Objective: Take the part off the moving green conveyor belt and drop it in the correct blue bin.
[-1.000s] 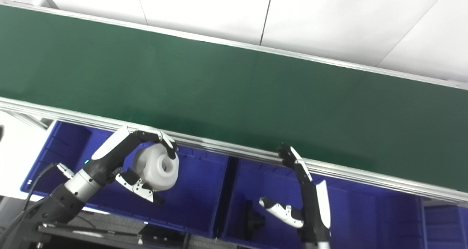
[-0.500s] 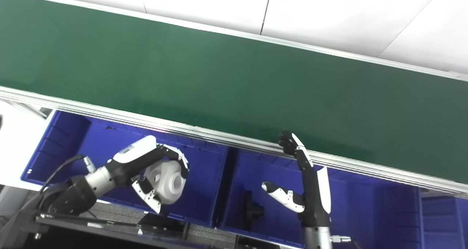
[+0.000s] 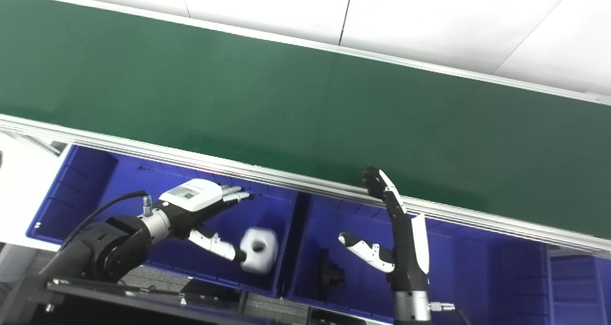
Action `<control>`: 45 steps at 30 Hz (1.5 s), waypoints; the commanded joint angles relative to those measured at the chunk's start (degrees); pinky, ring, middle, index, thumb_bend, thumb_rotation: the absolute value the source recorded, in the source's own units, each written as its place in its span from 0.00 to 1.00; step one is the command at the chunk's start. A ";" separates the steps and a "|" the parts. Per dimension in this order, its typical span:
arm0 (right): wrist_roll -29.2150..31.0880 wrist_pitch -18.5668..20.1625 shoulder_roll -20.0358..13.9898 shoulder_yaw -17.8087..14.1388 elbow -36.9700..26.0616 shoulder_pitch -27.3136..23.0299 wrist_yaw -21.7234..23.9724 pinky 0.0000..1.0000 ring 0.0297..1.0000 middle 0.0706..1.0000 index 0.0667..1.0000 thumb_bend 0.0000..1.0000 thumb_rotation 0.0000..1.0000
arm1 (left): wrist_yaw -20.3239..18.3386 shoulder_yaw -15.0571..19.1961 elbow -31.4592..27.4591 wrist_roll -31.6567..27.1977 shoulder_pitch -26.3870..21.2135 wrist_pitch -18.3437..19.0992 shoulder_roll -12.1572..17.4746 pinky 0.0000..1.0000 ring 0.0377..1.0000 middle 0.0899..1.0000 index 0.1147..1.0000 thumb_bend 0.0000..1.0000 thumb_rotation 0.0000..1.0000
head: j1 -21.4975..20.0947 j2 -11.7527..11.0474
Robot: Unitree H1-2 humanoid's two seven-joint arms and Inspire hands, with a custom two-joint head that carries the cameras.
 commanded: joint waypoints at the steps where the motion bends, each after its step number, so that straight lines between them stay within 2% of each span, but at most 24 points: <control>1: -0.40 -2.67 0.12 0.10 -1.51 0.79 -1.02 0.76 0.80 0.81 0.86 0.83 0.74 | 3.61 1.19 -1.13 -3.97 1.09 -2.46 0.55 0.96 0.97 1.00 0.95 0.81 0.96 | -0.72 -0.16; 3: -0.20 -2.69 -0.11 0.35 -1.74 1.14 -1.29 0.76 0.79 0.81 0.86 0.84 0.74 | 6.43 2.54 -0.51 -10.27 2.19 -5.59 0.53 0.95 0.95 0.99 0.94 0.80 0.94 | -1.92 -0.54; 4: 0.04 -2.68 -0.39 0.71 -1.92 1.35 -1.44 0.76 0.79 0.81 0.86 0.84 0.73 | 7.42 3.85 -0.25 -16.05 3.33 -7.25 0.10 0.94 0.95 0.98 0.93 0.80 0.92 | -3.02 -0.84; 6: 0.34 -2.68 -0.99 1.41 -2.32 1.78 -1.66 0.75 0.79 0.81 0.87 0.84 0.72 | 7.79 5.48 0.08 -26.36 5.10 -9.65 -0.56 0.85 0.94 0.98 0.94 0.79 0.86 | -4.12 -1.23; 8: 0.53 -2.69 -1.45 1.62 -2.95 2.49 -1.17 0.75 0.80 0.82 0.87 0.84 0.71 | 8.37 5.77 1.22 -33.75 5.93 -13.40 -1.00 0.82 0.94 0.98 0.94 0.79 0.82 | -5.30 -1.40; 12: 0.76 -2.68 -2.14 1.94 -3.96 3.72 -0.28 0.75 0.81 0.83 0.88 0.85 0.69 | 8.85 5.76 3.55 -42.78 6.61 -18.14 -2.39 0.87 0.96 0.98 0.94 0.82 0.78 | -8.33 -1.60; 13: 0.52 -2.68 -2.06 1.77 -4.41 4.38 0.16 0.76 0.81 0.84 0.88 0.86 0.69 | 9.20 5.79 4.41 -44.91 6.72 -19.93 -2.99 0.88 0.96 0.98 0.94 0.83 0.77 | -10.49 -1.59; 16: -0.22 -2.63 -1.88 1.33 -5.41 5.80 0.91 0.76 0.82 0.84 0.88 0.88 0.67 | 9.29 5.74 5.96 -48.82 6.74 -22.67 -4.09 0.93 0.97 0.99 0.95 0.86 0.69 | -13.34 -1.57; 19: -0.82 -1.55 -1.51 0.54 -7.05 7.48 2.50 0.75 0.83 0.85 0.90 0.90 0.66 | 9.03 5.56 7.45 -51.49 6.29 -24.13 -4.89 0.95 0.97 1.00 0.98 0.87 0.53 | -15.33 -1.49; 25: -0.74 -1.20 -1.01 -0.77 -8.22 9.00 5.20 0.78 0.86 0.89 0.97 0.88 0.62 | 9.17 5.65 10.17 -55.19 5.80 -26.90 -6.59 0.91 0.95 0.99 0.99 0.88 0.39 | -16.23 -2.30; 30: -0.75 -1.44 -0.47 -2.07 -7.88 9.66 6.54 0.82 0.87 0.90 0.98 0.88 0.63 | 9.28 5.75 11.74 -55.81 6.23 -29.33 -7.13 0.90 0.95 0.99 0.99 0.88 0.39 | -15.75 -3.16; 32: -0.94 -1.81 -0.18 -2.39 -7.09 9.61 6.73 0.83 0.87 0.90 0.98 0.88 0.63 | 9.70 6.02 12.63 -55.73 6.48 -30.79 -7.54 0.90 0.94 0.99 0.99 0.88 0.39 | -14.61 -4.18; 37: -1.69 -2.00 0.19 -2.96 -5.82 9.92 7.10 0.82 0.88 0.91 0.98 0.88 0.64 | 10.08 6.07 13.37 -55.81 7.39 -31.66 -7.76 0.90 0.96 1.00 0.98 0.88 0.39 | -12.56 -6.26; 38: -1.73 -2.25 0.27 -2.96 -5.40 9.99 6.94 0.82 0.88 0.91 0.98 0.88 0.64 | 10.18 6.19 13.47 -55.66 7.57 -31.73 -7.88 0.90 0.96 1.00 0.98 0.88 0.39 | -12.18 -7.78; 39: -1.74 -2.44 0.34 -2.98 -5.12 10.03 6.83 0.82 0.87 0.90 0.97 0.89 0.63 | 10.24 6.29 13.52 -55.54 7.69 -31.74 -7.96 0.90 0.96 1.00 0.98 0.87 0.38 | -12.18 -7.78; 40: -1.61 -2.56 0.18 -2.51 -4.57 9.93 6.18 0.82 0.87 0.90 0.97 0.89 0.63 | 10.41 6.45 13.66 -55.45 7.95 -31.75 -8.15 0.90 0.96 1.00 0.98 0.86 0.38 | -11.74 -9.63; 41: -1.49 -2.64 0.04 -2.01 -3.97 9.80 5.45 0.81 0.87 0.90 0.96 0.88 0.62 | 10.69 6.63 13.84 -55.15 8.20 -31.75 -8.34 0.90 0.96 1.00 0.97 0.87 0.38 | -11.66 -10.56; 45: -1.92 -2.70 -0.60 -0.60 -2.11 9.25 3.32 0.80 0.86 0.90 0.95 0.88 0.60 | 11.72 7.21 14.86 -54.00 8.52 -31.75 -8.85 0.89 0.95 1.00 0.96 0.87 0.39 | -11.35 -12.70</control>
